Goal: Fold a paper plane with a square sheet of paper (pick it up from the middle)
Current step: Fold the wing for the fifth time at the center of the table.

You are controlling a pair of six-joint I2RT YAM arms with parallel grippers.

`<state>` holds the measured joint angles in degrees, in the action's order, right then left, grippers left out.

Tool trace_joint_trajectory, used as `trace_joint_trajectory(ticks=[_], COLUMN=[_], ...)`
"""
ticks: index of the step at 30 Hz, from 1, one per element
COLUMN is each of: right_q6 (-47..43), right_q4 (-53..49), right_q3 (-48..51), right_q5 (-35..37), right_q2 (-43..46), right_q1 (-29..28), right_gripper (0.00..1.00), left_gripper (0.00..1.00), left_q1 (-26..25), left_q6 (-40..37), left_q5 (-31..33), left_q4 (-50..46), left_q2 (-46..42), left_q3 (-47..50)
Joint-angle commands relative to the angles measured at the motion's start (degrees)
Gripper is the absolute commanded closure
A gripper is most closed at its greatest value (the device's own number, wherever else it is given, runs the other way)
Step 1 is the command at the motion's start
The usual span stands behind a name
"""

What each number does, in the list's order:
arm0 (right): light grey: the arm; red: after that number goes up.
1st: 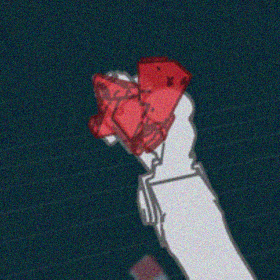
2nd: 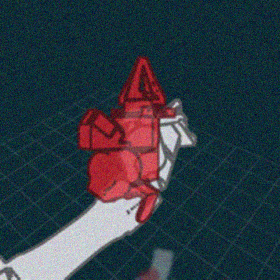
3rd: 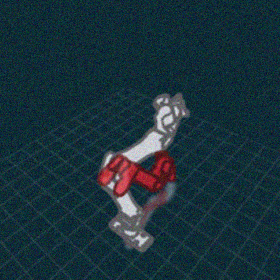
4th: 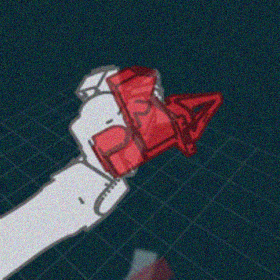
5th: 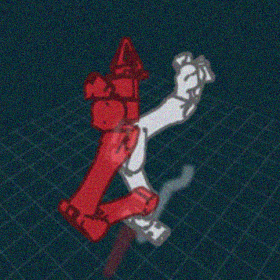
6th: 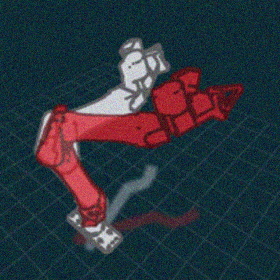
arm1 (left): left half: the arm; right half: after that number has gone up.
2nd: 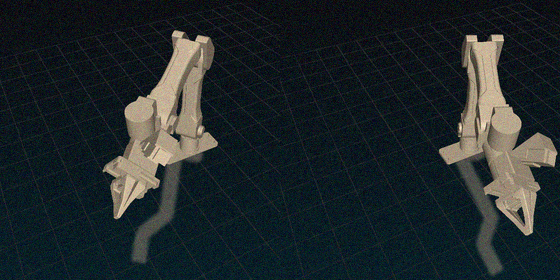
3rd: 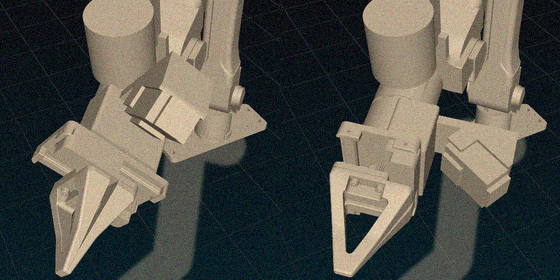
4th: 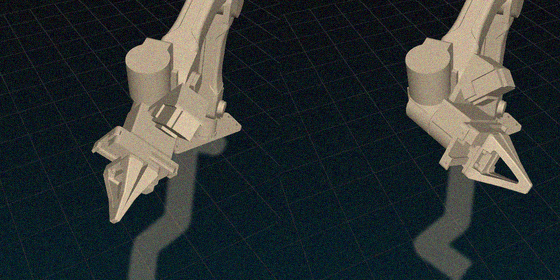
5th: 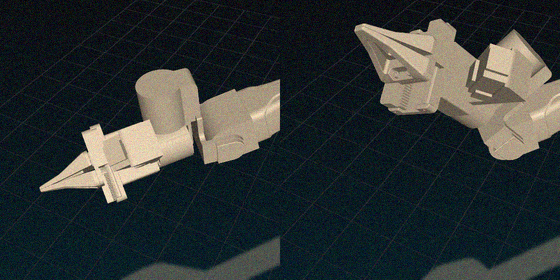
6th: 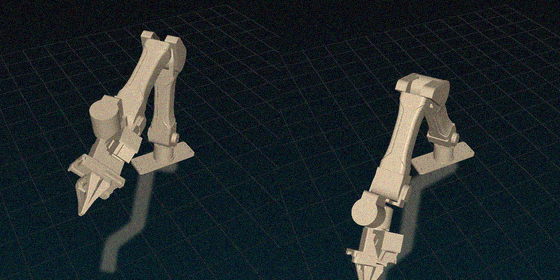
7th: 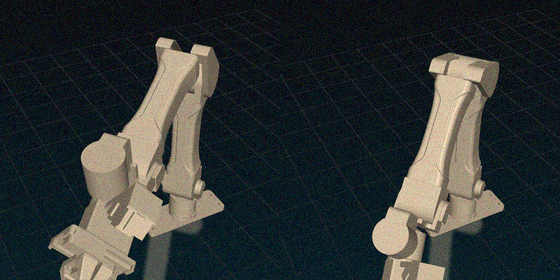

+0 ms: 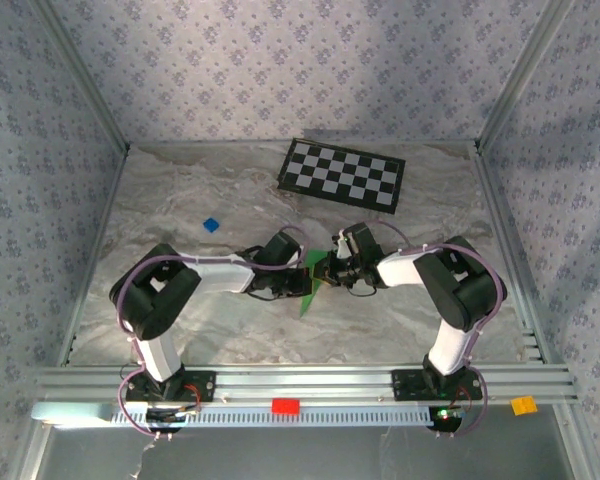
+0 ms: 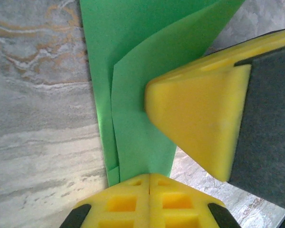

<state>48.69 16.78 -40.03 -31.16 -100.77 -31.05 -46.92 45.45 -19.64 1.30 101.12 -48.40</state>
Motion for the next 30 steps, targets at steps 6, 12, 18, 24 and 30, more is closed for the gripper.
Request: trace_joint_trajectory(ticks=[6, 12, 18, 24, 30], right_q6=[-4.4, -5.2, -5.3, -5.6, -5.0], right_q4=[-9.5, -7.5, -6.8, -6.4, -5.8], right_q3=[1.7, 3.1, 1.7, -0.6, 0.0], right_q5=[4.2, 2.8, 3.9, 3.9, 5.2], right_q2=[8.7, 11.0, 8.4, 4.2, 2.0], right_q1=[1.5, 0.0, -2.1, -2.2, 0.9], right_gripper=[0.87, 0.87, 0.88, 0.89, 0.90], left_gripper=[1.00, 1.00, 1.00, 1.00, 1.00], left_q1=[-1.3, -1.3, -1.3, -1.3, -1.3], left_q6=[-5.1, -7.0, -7.4, -7.5, -7.5], left_q5=[-0.3, -0.8, -0.6, -0.3, -0.1], left_q4=[-6.4, -7.4, -8.1, -8.5, -9.2], left_q2=[1.8, 1.5, 1.4, 1.4, 1.4], left_q3=[6.1, 5.8, 5.6, 5.4, 5.0])
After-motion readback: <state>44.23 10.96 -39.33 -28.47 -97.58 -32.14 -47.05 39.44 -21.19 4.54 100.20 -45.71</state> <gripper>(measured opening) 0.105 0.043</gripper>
